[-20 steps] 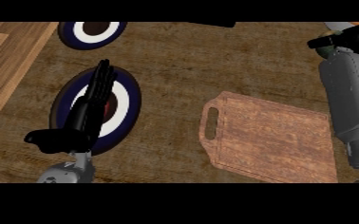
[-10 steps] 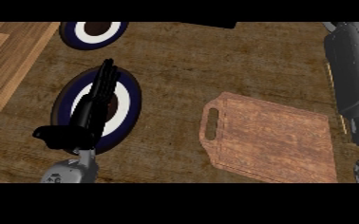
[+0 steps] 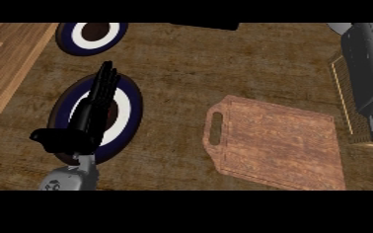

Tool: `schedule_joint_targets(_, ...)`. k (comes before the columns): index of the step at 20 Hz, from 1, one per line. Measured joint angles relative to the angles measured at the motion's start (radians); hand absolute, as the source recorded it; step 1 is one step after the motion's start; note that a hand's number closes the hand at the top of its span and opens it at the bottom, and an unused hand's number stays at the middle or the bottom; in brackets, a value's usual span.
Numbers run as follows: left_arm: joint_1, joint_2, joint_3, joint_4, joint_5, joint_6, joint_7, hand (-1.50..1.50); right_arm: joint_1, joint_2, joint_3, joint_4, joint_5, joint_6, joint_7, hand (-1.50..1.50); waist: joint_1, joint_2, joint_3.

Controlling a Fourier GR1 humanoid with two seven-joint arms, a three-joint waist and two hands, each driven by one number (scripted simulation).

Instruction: Pick the squash from the cutting board and place it in the basket

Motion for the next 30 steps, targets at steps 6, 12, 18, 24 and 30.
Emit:
schedule_joint_targets(6,0.025,0.005,0.011,-0.007,0.0,0.005,-0.01,0.0,-0.007,-0.003,-0.059,0.039,0.09,-0.003,0.021,1.5,-0.025,-0.01,0.001)
schedule_joint_targets(12,0.044,-0.004,0.011,-0.012,-0.006,0.019,-0.015,0.0,0.014,0.011,-0.121,0.041,0.161,-0.033,0.023,1.5,-0.05,-0.018,0.002)
schedule_joint_targets(18,0.048,0.012,0.036,-0.014,0.004,0.015,-0.009,0.0,0.052,0.03,-0.185,0.047,0.211,-0.046,0.031,1.5,-0.069,-0.023,0.002)
schedule_joint_targets(24,0.064,0.006,0.035,-0.015,-0.004,0.023,-0.02,0.0,0.069,0.029,-0.245,0.061,0.223,-0.059,0.022,1.5,-0.08,-0.032,-0.006)
schedule_joint_targets(30,0.068,0.003,0.038,-0.015,-0.004,0.028,-0.018,0.0,0.103,0.04,-0.297,0.052,0.223,-0.104,-0.004,1.5,-0.09,-0.041,-0.012)
